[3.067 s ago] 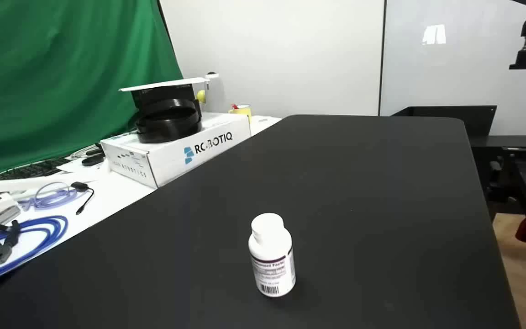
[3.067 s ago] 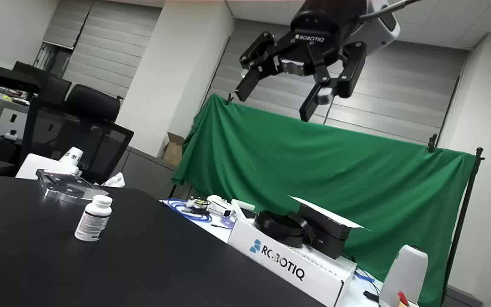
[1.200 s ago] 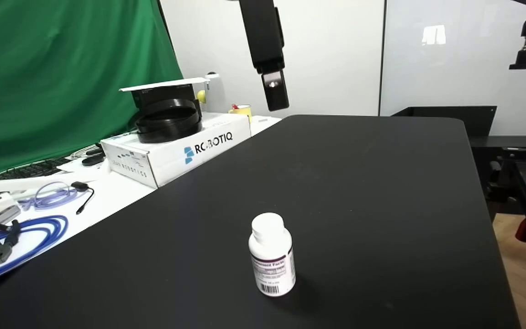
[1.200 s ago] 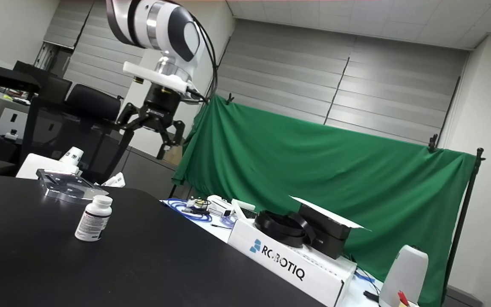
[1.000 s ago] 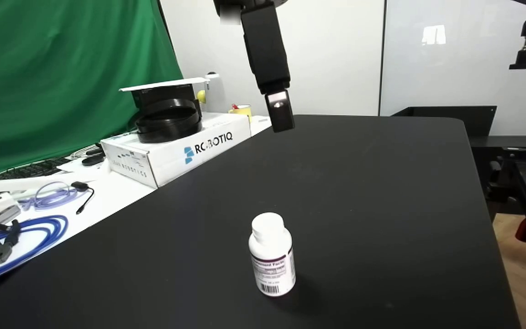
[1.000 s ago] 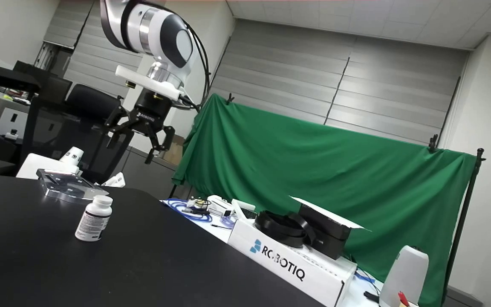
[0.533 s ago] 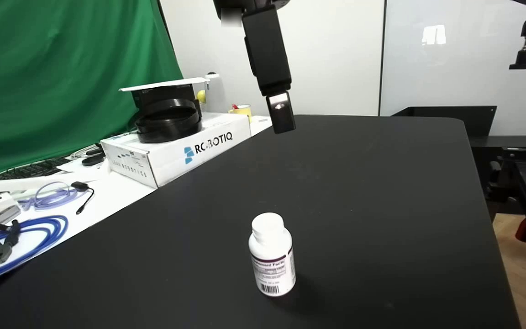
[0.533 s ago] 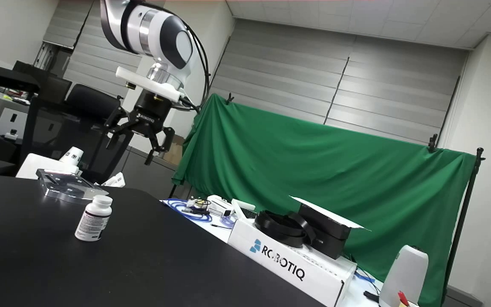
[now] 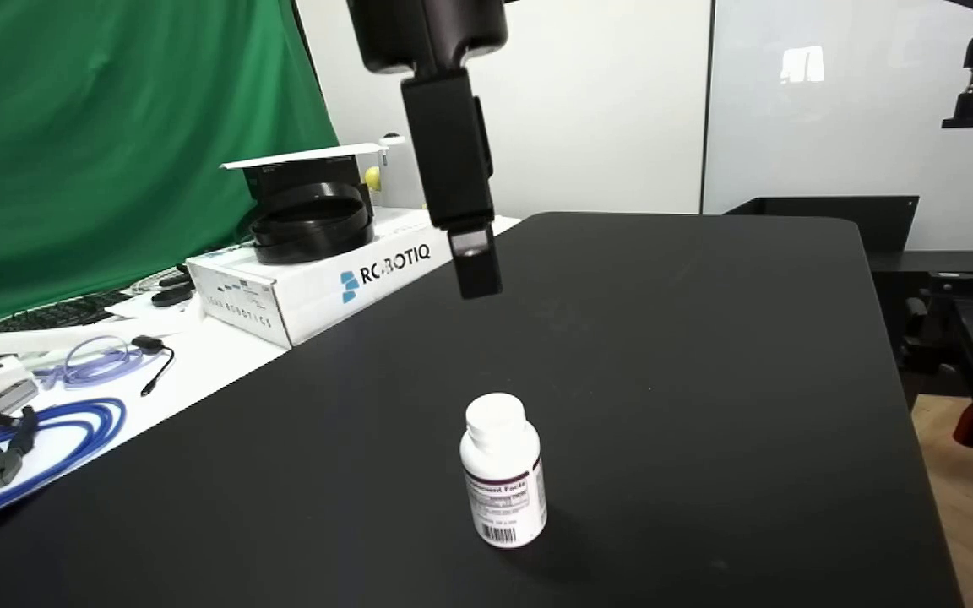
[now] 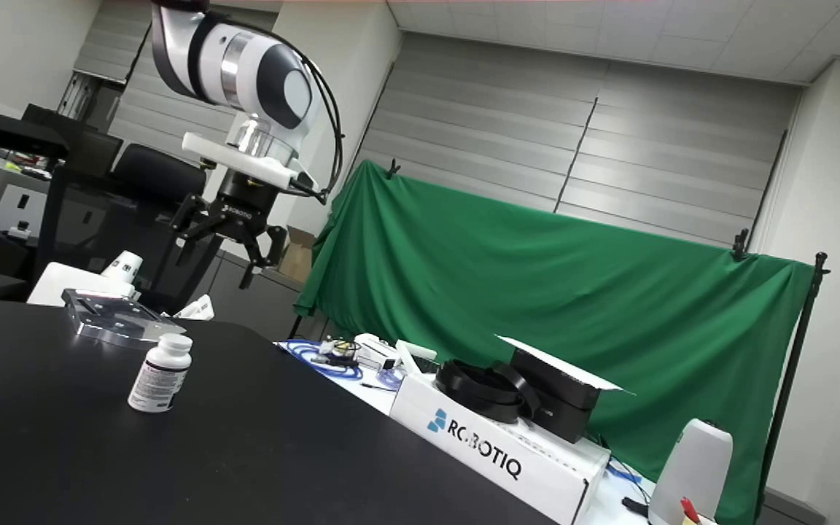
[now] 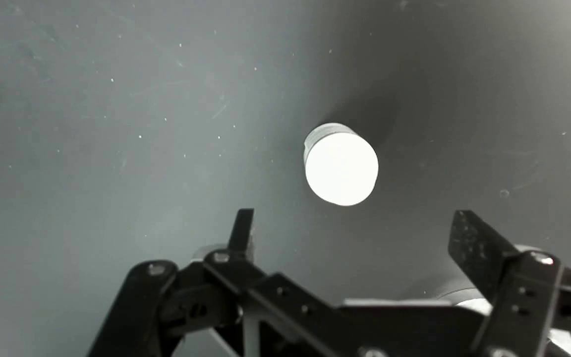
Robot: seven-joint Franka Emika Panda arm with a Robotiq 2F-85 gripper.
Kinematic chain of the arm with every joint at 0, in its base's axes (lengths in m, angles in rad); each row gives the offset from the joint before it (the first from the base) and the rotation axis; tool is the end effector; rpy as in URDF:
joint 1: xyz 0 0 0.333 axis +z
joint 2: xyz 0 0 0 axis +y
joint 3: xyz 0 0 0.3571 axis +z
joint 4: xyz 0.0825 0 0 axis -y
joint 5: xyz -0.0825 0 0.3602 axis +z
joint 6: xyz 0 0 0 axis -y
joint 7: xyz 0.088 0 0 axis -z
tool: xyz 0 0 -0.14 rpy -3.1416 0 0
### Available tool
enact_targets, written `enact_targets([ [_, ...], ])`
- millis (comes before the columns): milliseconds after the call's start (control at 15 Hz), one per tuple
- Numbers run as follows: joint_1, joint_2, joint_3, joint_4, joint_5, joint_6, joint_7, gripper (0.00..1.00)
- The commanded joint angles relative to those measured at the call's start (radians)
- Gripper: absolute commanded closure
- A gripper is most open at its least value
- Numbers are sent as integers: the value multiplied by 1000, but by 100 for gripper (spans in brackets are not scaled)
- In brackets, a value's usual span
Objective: Place the white bottle on top of the silver object
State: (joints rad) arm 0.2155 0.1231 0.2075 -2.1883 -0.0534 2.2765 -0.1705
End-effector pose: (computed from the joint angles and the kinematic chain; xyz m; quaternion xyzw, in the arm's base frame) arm 0.4852 0.2141 0.3535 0.9510 0.3087 -0.0149 0.0093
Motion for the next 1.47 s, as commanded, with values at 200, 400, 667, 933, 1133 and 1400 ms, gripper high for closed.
enact_targets([
  [200,56,136,5,35,-131,151,111,0],
  [400,68,192,7,42,-131,191,108,0],
  [667,79,239,-2,48,-130,208,112,0],
  [933,72,242,-15,39,-127,205,110,0],
  [1133,69,228,-24,21,-124,204,115,0],
  [1400,59,217,-22,4,-106,205,110,0],
])
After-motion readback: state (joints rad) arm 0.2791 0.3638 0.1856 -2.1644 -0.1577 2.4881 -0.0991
